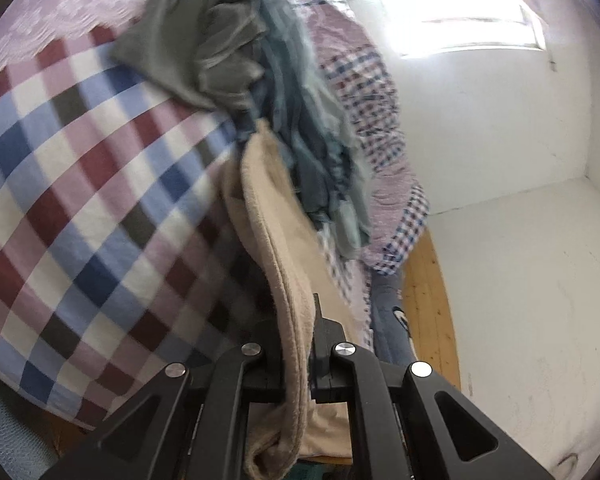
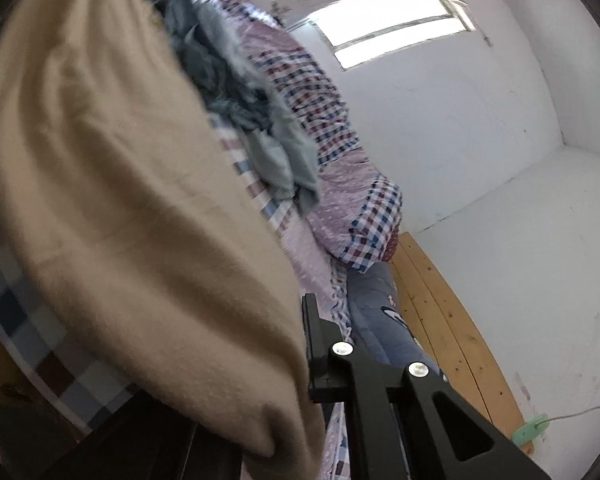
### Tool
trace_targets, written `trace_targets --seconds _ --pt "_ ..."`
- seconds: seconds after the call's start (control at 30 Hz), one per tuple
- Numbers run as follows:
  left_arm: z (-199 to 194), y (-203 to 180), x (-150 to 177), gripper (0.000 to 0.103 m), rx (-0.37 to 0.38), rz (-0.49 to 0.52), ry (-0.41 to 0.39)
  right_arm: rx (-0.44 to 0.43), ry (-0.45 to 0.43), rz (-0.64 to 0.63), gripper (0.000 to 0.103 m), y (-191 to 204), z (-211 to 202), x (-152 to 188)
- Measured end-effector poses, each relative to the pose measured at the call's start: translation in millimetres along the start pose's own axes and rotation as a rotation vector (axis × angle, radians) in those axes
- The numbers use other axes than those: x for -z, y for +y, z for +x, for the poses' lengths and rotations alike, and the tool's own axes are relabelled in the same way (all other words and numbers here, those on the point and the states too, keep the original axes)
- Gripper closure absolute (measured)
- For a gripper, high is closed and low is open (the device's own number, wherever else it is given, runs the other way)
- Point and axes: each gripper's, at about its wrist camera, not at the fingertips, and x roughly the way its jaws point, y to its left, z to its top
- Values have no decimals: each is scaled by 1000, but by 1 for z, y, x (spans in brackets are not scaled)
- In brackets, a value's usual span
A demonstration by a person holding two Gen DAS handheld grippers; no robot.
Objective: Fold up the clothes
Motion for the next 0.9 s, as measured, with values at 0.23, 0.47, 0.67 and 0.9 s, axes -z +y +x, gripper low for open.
trace_targets --seconds 0.23,0.47,0.67,0.9 --pt "-28 -38 -8 98 84 59 -48 3 -21 110 99 -43 -39 -25" --pt "-77 -90 -15 98 182 157 -123 67 -66 197 99 -100 -77 -43" --pt "-111 -130 -18 98 249 214 -159 105 -97 238 99 -133 -102 -61" --pt "-111 -128 -34 98 227 209 -172 38 -74 228 99 -124 -80 -74"
